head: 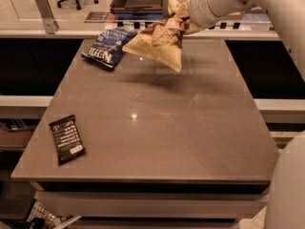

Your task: Move brown chip bag near blue chip bag

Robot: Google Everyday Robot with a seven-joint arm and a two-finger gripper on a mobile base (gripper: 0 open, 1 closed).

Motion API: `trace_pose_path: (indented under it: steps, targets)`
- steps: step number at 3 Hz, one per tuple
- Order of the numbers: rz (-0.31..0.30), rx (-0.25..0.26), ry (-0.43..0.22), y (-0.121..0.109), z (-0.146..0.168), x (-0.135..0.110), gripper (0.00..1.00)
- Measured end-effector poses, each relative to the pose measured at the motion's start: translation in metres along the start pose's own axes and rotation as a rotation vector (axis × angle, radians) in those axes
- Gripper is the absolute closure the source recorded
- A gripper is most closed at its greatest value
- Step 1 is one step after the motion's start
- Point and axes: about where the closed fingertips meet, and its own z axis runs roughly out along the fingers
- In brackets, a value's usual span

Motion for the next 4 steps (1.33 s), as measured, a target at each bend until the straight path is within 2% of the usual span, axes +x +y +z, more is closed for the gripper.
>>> trace_pose_path:
  steps: [2, 3, 4]
  targets:
    - [-0.004, -0.002, -0.025, -0.0061, 0.0055, -0.0004, 0.15]
    - [-0.005, -0.005, -0.029, -0.0054, 0.0088, -0.0016, 0.0]
    - [-0.005, -0.006, -0.03, -0.0053, 0.0089, -0.0017, 0.0]
